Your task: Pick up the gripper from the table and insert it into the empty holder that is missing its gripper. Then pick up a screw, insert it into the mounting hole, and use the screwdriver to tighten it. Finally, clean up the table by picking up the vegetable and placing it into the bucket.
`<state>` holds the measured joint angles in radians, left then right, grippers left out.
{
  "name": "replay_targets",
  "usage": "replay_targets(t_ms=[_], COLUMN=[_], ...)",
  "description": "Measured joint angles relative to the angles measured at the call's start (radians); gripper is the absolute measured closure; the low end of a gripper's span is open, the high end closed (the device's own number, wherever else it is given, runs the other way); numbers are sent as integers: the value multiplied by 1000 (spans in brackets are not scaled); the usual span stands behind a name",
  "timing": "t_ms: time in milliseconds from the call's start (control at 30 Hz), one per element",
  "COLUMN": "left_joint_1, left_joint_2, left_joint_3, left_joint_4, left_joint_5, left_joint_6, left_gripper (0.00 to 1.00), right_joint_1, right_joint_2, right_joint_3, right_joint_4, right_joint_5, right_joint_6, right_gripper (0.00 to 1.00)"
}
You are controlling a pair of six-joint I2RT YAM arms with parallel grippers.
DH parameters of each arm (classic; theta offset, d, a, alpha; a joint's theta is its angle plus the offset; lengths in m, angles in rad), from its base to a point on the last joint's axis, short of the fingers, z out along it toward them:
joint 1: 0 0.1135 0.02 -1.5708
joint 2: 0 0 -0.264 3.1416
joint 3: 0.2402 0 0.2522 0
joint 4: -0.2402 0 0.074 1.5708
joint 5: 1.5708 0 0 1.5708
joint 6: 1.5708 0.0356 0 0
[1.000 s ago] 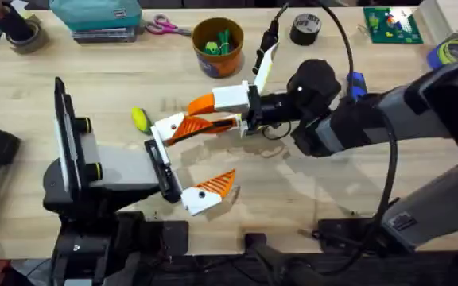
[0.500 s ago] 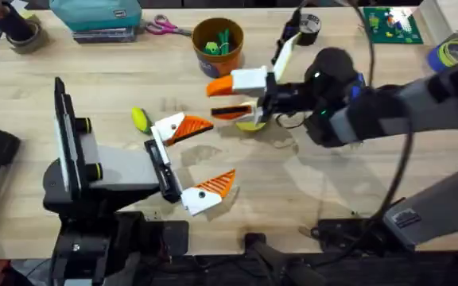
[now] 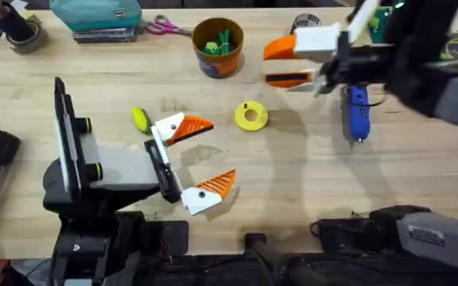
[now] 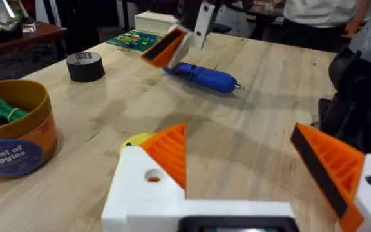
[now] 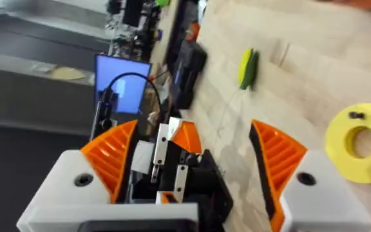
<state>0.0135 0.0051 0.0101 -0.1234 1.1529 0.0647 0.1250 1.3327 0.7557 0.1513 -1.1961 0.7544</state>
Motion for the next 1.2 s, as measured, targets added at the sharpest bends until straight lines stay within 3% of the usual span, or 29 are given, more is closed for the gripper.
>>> replay_targets(t_ms=[233,400,567,700,900,1200], left_joint_1=[0,0,0,0,0,0], left_joint_2=[0,0,0,0,0,0], left_joint_3=[0,0,0,0,0,0], left_joint_4=[0,0,0,0,0,0], left_joint_5=[0,0,3,3,3,3], left_joint_6=[0,0,0,0,0,0], left_gripper=[16,15,15,15,15,15], right_joint_1=[-114,-117,-99,-20,190,395], right_joint_2=[-84,-136,-166,-170,-170,-160], right_joint_3=[93,190,309,380,392,431], right_joint_4=[-465,-853,-1093,-1179,-1192,-1237], right_joint_5=[57,246,479,682,917,1092], right_joint_6=[-274,-489,-625,-670,-685,-684], right_gripper=[6,4,4,4,4,3])
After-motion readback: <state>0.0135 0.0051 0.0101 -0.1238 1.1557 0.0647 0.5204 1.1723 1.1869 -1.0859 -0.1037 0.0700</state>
